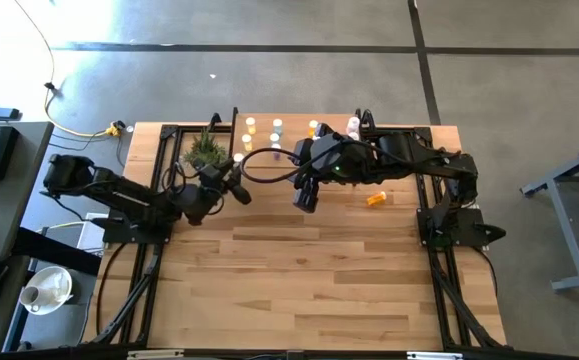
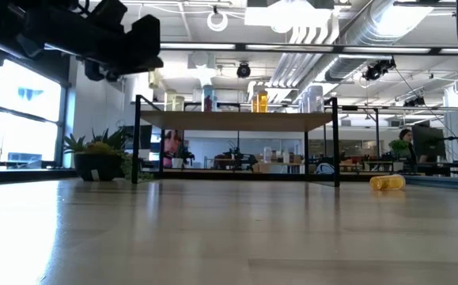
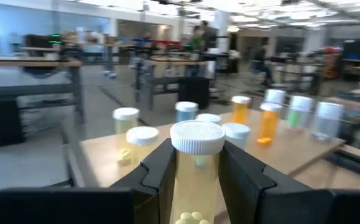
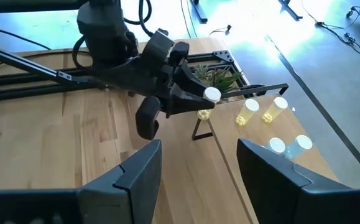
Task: Pick and place medicine bottles onto shelf by color
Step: Put the yellow pill bottle on the shelf aligned with the other yellow pill bottles
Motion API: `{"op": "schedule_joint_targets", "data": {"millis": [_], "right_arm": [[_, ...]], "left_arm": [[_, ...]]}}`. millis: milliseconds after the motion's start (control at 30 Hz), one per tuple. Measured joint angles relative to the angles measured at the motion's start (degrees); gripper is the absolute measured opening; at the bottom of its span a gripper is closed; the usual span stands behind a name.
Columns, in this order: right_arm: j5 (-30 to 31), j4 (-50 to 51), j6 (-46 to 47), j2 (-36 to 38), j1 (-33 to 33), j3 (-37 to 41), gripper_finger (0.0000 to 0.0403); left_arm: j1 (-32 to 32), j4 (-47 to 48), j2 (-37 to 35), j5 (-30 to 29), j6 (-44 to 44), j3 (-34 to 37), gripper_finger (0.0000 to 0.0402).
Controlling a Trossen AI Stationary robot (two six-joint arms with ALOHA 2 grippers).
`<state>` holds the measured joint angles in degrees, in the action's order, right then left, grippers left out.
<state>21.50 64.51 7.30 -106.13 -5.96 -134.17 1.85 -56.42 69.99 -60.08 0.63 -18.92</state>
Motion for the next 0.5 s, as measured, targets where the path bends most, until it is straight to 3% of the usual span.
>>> {"op": "schedule_joint_targets", "data": {"millis": [500], "right_arm": [[0.0, 0.0, 0.14, 0.0, 0.0, 0.04, 0.02]], "left_arm": [[1.69, -0.44, 15.96, -11.02, -1.39, -8.43, 0.0097]]}}
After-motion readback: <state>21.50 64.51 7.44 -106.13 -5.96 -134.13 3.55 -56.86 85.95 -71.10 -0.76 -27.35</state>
